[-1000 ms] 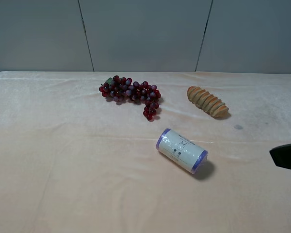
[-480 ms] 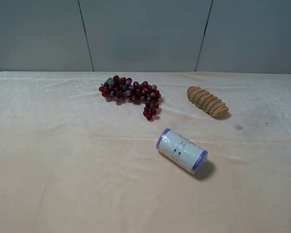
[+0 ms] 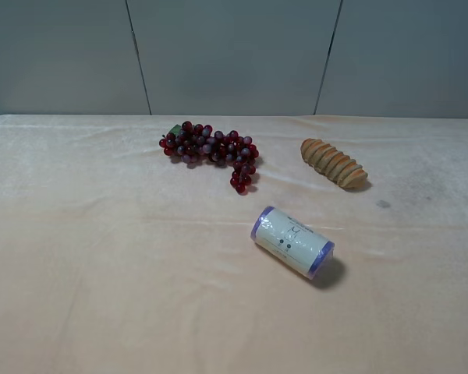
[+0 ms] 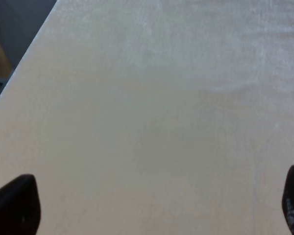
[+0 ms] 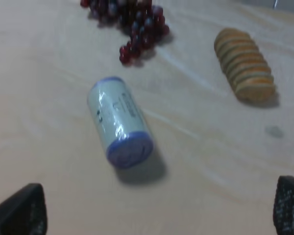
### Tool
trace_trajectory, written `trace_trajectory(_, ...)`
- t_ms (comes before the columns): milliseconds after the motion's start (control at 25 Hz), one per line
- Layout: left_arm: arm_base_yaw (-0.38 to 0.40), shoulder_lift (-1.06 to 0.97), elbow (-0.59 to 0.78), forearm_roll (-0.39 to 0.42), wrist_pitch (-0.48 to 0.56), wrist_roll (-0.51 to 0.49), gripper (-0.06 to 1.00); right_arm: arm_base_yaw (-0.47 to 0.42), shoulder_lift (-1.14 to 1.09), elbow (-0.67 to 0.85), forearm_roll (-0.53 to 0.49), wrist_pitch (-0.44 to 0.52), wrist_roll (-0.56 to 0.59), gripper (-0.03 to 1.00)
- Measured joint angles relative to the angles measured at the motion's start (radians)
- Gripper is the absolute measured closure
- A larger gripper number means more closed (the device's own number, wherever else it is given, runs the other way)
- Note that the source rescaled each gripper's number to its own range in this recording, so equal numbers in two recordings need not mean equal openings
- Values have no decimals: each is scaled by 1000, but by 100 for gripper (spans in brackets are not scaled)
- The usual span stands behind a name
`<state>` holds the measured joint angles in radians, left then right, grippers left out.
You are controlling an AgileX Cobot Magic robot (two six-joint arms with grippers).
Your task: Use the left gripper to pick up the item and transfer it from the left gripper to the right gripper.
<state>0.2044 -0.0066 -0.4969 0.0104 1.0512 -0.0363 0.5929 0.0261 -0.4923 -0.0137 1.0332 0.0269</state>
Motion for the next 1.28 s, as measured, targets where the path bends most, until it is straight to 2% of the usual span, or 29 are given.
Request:
trace_trajectory(400, 0, 0, 0, 0, 0, 0, -3, 0, -1, 0, 0, -7, 3, -3)
trace_trajectory(520, 0, 0, 0, 0, 0, 0, -3, -29, -2, 0, 0, -9, 3, -3)
trace_trajectory(640, 0, 0, 0, 0, -1, 0, -3, -130, -3, 0, 0, -10, 3, -3)
trace_trajectory(1000, 0, 0, 0, 0, -2, 0, -3, -541, -30, 0, 0, -13, 3, -3)
trace_trajectory(1120, 0, 0, 0, 0, -2, 0, -3, -626, -31, 0, 0, -13, 3, -3)
trace_trajectory(1280, 0, 0, 0, 0, -2, 0, -3, -648, -32, 0, 0, -13, 3, -3)
